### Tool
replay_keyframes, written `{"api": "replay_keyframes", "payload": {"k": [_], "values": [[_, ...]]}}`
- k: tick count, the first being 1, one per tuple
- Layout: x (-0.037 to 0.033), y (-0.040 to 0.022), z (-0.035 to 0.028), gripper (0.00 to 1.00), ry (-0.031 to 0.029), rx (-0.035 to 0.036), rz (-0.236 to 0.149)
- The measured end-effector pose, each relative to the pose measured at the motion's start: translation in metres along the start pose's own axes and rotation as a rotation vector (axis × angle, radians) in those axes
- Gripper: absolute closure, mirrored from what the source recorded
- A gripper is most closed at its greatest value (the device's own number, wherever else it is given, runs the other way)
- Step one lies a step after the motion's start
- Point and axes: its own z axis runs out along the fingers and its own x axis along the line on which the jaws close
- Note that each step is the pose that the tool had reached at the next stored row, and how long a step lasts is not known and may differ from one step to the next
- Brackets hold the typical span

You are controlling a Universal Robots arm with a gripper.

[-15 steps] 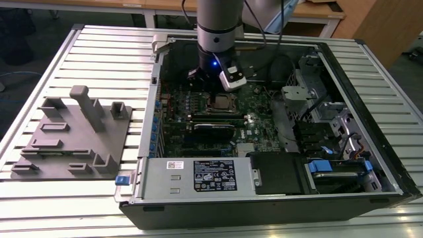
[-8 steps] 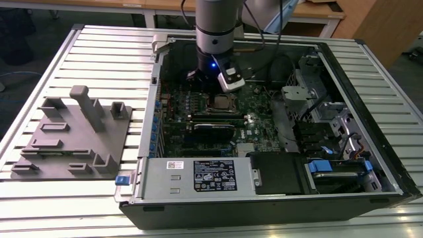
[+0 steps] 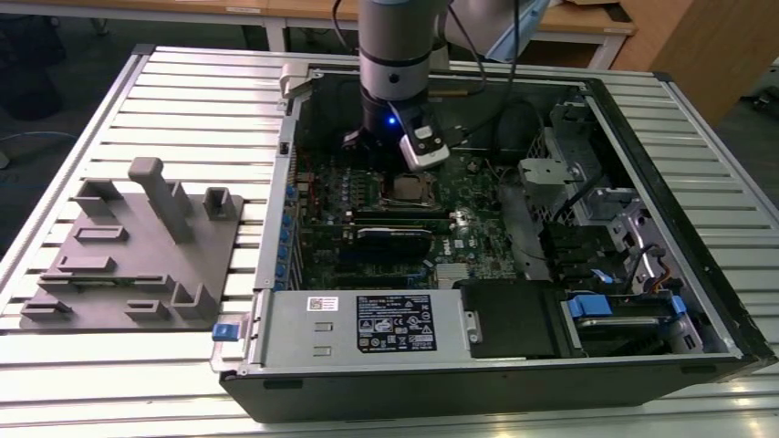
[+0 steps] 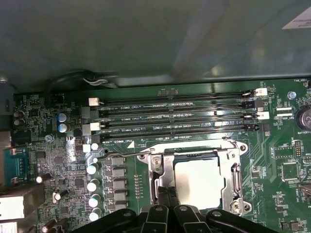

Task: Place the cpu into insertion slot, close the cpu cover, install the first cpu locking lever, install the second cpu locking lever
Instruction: 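Close the cpu cover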

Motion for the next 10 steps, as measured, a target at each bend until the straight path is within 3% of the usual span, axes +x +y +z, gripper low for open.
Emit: {"api": "replay_keyframes", "payload": {"k": [10], "values": [[0.0037, 0.0013, 0.0031, 0.90, 0.0002, 0.0002, 0.000]]}}
